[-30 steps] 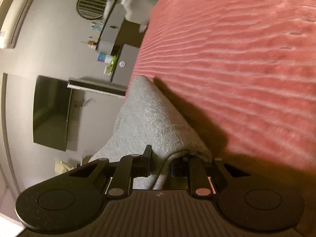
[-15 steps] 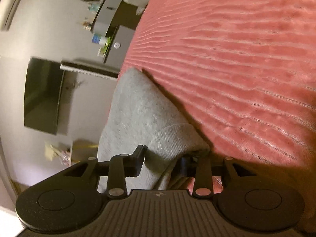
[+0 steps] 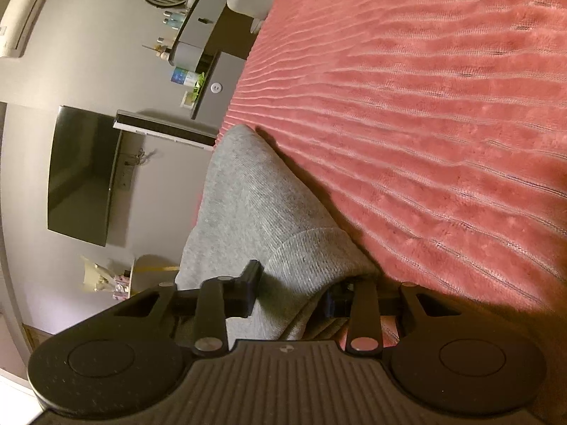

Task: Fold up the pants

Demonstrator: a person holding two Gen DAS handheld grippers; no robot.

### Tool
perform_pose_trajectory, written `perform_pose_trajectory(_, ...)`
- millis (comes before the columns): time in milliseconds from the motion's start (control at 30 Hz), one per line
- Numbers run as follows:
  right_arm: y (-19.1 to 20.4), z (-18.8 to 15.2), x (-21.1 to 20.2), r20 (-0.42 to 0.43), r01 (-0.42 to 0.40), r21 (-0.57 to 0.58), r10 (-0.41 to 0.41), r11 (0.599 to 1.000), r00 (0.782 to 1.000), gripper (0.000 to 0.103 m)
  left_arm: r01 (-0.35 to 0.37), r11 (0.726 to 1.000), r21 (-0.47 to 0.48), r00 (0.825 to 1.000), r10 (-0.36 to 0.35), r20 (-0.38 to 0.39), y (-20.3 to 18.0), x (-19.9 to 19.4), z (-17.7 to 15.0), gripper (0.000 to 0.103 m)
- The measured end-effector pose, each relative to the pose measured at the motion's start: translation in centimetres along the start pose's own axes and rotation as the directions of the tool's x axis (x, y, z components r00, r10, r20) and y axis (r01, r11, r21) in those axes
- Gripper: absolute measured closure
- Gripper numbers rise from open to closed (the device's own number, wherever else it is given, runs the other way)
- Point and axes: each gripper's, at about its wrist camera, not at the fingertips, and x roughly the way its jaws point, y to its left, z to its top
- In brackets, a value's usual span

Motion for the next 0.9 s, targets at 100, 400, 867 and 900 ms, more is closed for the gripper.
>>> perform_pose_trajectory(100, 0.7, -0.3, -0.4, 0.015, -0.027, -0.041, 0.027, 0.999, 1.0, 0.087, 0.003, 0.996, 0.087, 0.998, -0.008, 0.057, -1.3, -1.8, 0.7, 0.088)
perform_pose_trajectory(400, 2.0, -0.3, 1.0, -0.032, 0.058, -0.099, -0.062, 0.993, 0.998, 0.084, -0.184, 0.97, 0.157, 0.983, 0.178, 0.049, 0.3, -1.1, -0.2, 0.073)
perform_pose_trajectory(867, 2.2, -0.3, 0.4, -0.004, 0.037, -0.047, -0.037, 0.998, 0.999, 0.058, -0.023, 0.994, -0.105, 0.988, 0.039, 0.15, 5.4, -7.0, -11.7, 0.035)
perform_pose_trajectory(900, 2.6, -0.6, 0.4, 0.003, 0.063, -0.065, -0.062, 0.996, 0.998, 0.063, -0.009, 0.994, -0.109, 0.986, 0.027, 0.167, 5.7, -7.1, -11.9, 0.035)
